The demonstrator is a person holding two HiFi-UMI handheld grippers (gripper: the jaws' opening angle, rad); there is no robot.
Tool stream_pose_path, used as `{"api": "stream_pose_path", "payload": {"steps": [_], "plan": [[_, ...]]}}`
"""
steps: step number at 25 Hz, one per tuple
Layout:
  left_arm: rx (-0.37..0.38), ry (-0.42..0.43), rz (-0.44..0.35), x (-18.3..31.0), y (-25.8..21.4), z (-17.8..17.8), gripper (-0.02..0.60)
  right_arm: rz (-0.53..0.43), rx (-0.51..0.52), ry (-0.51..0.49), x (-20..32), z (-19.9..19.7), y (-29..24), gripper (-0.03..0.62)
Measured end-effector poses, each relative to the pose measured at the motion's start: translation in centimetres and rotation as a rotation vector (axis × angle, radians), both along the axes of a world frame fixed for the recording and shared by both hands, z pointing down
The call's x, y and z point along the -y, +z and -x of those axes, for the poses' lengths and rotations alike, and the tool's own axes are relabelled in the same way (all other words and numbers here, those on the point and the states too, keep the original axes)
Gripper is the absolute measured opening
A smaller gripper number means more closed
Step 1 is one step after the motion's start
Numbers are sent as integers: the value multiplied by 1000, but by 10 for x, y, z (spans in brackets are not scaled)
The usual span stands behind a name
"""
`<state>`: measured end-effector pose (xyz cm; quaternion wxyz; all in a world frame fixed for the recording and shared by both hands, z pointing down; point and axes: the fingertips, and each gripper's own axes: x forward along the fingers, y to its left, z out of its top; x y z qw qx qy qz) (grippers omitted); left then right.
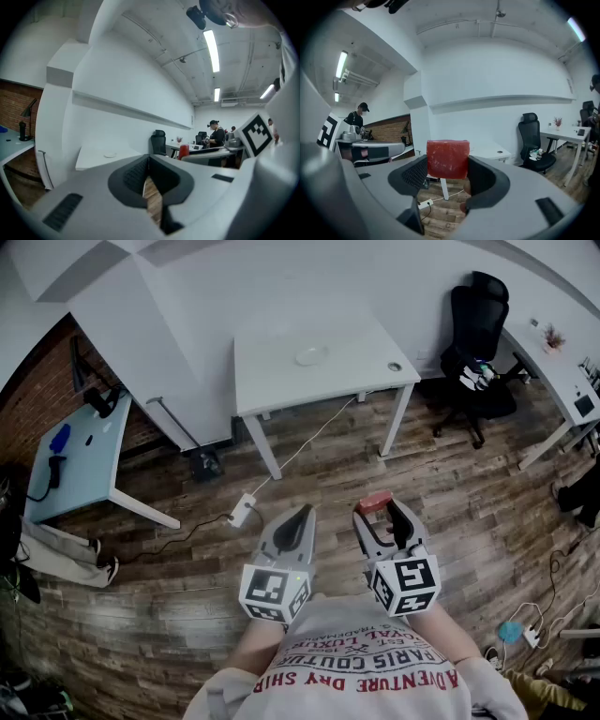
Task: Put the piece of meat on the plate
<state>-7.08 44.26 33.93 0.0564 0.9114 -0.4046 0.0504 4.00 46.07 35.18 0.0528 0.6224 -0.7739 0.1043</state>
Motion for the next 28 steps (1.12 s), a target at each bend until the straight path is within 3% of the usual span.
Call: {"api": "stream_pose_path", "payload": {"steps": [12,22,28], "plan": [[18,2,22,-5,15,-25,8,38,4,-18,-5,-18,13,272],[23,-5,66,-24,40,-54,8,-16,-48,-74,-24,-43,16,272],[22,-1,85,-1,49,-51,8,9,-33,-54,-3,-48,29,272]]}}
